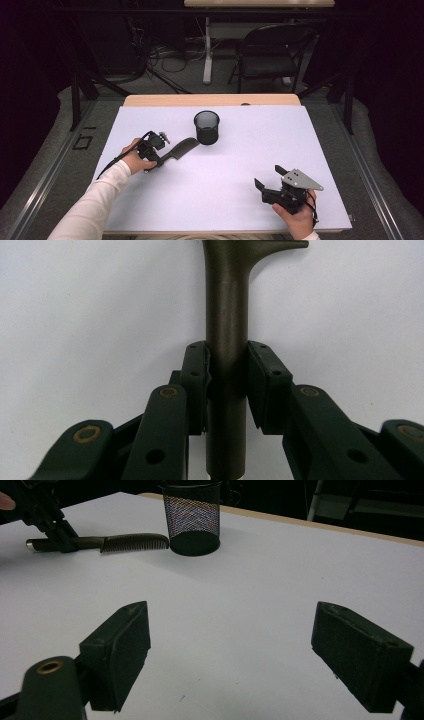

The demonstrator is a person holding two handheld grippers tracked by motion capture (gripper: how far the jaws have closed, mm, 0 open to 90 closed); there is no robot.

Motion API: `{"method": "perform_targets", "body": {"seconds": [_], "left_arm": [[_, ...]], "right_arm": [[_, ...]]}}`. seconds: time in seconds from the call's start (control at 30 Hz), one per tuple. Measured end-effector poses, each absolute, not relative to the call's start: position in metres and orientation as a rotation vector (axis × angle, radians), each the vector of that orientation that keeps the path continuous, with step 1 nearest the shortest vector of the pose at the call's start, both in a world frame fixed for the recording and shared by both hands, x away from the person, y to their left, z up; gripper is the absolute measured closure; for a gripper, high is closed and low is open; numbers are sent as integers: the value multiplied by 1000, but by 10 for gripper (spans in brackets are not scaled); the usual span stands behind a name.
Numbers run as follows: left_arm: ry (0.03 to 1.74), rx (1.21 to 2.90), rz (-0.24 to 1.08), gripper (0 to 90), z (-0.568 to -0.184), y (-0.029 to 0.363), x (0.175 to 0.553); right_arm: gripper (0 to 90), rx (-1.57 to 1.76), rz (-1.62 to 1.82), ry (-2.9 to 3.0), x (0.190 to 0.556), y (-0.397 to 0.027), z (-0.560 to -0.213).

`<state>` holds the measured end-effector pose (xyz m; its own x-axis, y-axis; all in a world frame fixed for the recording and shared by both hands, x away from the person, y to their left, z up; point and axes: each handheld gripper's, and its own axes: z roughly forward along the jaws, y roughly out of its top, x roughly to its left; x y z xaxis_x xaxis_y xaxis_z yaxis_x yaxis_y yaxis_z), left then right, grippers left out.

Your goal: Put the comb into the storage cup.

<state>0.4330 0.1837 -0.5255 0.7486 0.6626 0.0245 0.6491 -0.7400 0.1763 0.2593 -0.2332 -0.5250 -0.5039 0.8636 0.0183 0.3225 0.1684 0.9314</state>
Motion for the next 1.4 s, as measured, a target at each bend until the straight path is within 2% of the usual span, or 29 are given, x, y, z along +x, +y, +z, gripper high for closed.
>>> {"method": "perform_targets", "body": {"seconds": [0.9, 1.4], "left_arm": [[1091, 2770, 67, 725, -524, 189, 437], [1181, 2695, 28, 726, -517, 201, 432]], "right_arm": [[159, 1122, 1324, 1918, 259, -234, -525], [159, 1119, 1324, 1917, 259, -234, -525]]}}
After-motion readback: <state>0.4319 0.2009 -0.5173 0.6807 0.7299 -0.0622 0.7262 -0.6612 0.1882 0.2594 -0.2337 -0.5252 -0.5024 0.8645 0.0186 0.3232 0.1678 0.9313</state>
